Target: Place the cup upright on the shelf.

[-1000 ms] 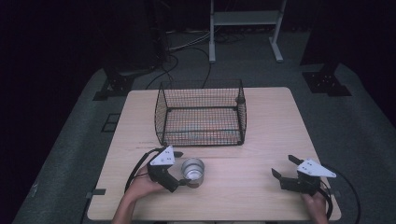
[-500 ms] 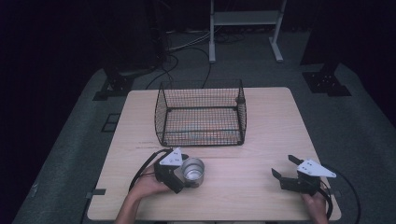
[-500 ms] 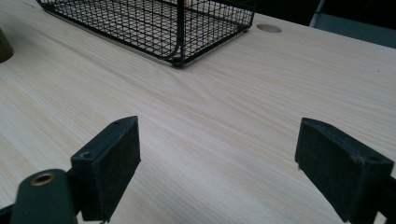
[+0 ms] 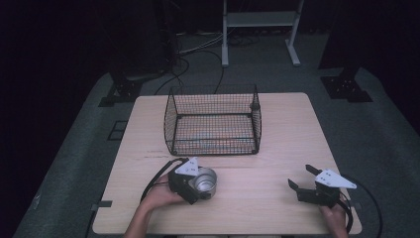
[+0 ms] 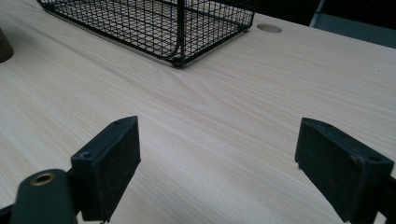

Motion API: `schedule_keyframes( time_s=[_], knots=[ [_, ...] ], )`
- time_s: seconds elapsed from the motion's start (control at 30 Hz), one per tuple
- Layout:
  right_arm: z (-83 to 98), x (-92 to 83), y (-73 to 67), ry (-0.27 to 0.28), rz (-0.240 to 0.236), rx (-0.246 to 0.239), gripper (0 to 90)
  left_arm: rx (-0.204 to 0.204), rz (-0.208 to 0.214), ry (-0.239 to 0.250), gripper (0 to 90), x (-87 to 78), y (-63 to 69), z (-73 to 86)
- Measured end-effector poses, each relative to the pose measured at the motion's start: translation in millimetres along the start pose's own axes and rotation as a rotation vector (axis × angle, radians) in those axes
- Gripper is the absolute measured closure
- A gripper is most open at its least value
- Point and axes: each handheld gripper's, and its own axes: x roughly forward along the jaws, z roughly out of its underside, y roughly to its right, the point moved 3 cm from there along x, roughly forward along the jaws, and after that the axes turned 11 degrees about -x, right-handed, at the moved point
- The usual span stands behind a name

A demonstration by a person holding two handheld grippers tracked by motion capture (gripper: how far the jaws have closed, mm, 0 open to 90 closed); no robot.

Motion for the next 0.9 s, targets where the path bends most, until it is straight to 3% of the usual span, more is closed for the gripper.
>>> schedule_keyframes(
  time_s=[0.4,0.9],
  knots=[
    [0.1,-0.1,0.1,0.002,0.0,0.002,13.4,0.018,-0.01,-0.023,16.6,-0.8,0.7,-2.2],
    [0.0,-0.2,0.0,0.002,0.001,0.002,13.4,0.046,-0.008,-0.025,17.8,-8.0,3.0,-19.0]
  ],
)
